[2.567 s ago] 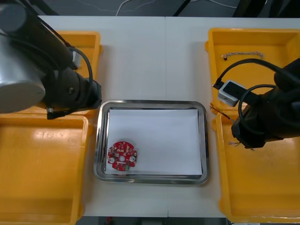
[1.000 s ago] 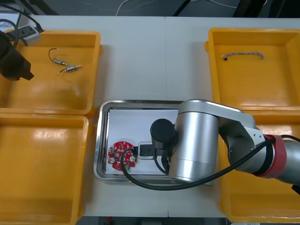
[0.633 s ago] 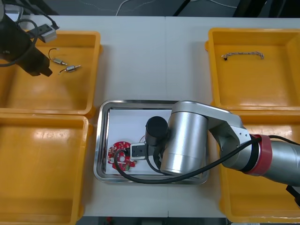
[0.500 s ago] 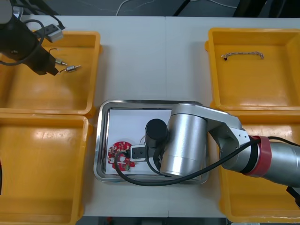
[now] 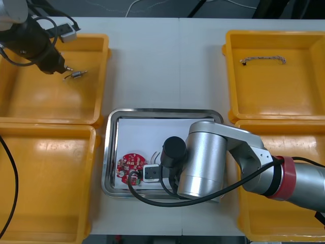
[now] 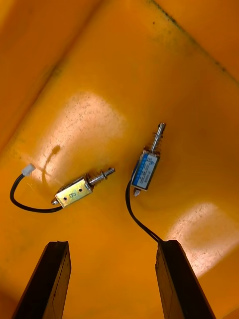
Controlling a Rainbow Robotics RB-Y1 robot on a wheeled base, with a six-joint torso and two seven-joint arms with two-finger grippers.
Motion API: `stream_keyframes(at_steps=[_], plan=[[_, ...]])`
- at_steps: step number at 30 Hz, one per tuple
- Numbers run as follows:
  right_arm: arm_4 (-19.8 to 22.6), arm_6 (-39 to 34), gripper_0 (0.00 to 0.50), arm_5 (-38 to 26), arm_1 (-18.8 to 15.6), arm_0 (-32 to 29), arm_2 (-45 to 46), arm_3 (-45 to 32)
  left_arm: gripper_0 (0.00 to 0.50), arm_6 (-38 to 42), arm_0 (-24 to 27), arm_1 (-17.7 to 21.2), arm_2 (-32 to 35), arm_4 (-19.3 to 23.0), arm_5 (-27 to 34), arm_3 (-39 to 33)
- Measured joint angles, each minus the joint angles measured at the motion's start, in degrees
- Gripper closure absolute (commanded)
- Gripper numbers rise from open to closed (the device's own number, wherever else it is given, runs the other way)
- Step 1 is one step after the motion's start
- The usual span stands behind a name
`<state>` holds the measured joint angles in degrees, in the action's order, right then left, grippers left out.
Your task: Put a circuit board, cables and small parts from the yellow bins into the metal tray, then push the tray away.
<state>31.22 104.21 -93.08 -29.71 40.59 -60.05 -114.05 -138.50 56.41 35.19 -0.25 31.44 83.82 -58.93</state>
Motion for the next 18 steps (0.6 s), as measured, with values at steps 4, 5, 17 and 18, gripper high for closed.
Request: stream_keyframes(at_steps=[4, 5, 17, 18], plan=[[0.0, 0.0, 0.144, 0.1, -0.1, -0.1, 0.0, 0.0, 0.000, 0.0, 0.0, -0.8, 0.1, -0.3, -2.0, 1.3], [0.0, 0.0, 0.049, 0.1, -0.2, -0.1, -0.1, 0.0, 0.000, 0.0, 0.0, -1.2, 0.5, -0.3, -2.8, 2.1], [-0.9, -0.2, 0.000, -1.4, -3.2, -0.1, 0.1, -6.4, 0.001, -4.9, 0.2, -4.2, 8.1, 0.6, -8.4, 9.7], [-0.7, -0.4, 0.000, -2.3, -3.4, -0.1, 0.6, -7.2, 0.002, -5.8, 0.2, -4.2, 8.1, 0.6, -8.4, 9.7]])
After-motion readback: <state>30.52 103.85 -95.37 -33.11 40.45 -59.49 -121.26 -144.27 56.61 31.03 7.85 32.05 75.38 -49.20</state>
